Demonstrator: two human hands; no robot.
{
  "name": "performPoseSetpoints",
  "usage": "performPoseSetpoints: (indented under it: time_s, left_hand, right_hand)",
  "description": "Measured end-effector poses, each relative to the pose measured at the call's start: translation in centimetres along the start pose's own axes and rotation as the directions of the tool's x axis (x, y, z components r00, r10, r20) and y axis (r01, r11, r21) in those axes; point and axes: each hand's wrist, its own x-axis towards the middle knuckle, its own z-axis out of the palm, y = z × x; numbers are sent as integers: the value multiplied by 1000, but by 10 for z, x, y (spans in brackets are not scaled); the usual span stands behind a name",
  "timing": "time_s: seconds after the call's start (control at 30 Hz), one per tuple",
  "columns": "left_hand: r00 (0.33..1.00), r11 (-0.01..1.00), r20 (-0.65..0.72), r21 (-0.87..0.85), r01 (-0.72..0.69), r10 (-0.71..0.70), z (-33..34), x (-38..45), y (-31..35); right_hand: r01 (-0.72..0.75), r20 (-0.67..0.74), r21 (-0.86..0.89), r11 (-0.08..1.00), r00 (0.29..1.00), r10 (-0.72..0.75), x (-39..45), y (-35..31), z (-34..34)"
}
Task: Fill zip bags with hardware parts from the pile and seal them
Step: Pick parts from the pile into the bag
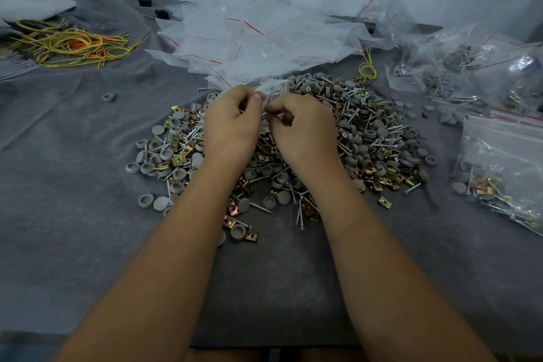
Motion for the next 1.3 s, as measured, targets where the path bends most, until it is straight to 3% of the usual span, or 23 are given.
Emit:
performPoseSetpoints:
  time_s: [0.2, 0.4, 0.6, 0.73, 0.9, 1.13, 1.3]
  left_hand:
    - [997, 998, -37, -8, -62, 61, -1, -3, 5]
    - [995, 991, -41, 108, -84, 89, 1, -1, -1]
    - [998, 984, -47, 172, -41, 50, 1, -1, -1]
    - [1000, 984, -26, 180, -6, 11, 2, 1, 0]
    - [994, 961, -65, 254, 106, -93, 3, 8, 5]
    - [986, 962, -66, 217, 163, -152, 20, 5, 13]
    - [991, 971, -45, 201, 132, -126, 20, 1, 8]
  right_hand:
    - [-2, -20, 124, 992, 1000, 5, -1, -6, 0]
    - [95, 63, -53, 994, 994, -92, 0, -1, 0]
    - [-47, -171, 124, 991, 983, 67, 3, -1, -11]
    - [-167, -231, -27, 986, 960, 156, 8, 7, -18]
    - [-169, -57, -327, 930, 986, 159, 9, 11, -25]
    - [-9, 196, -520, 854, 972, 129, 8, 8, -28]
    - [65, 274, -611, 789, 953, 134, 4, 6, -24]
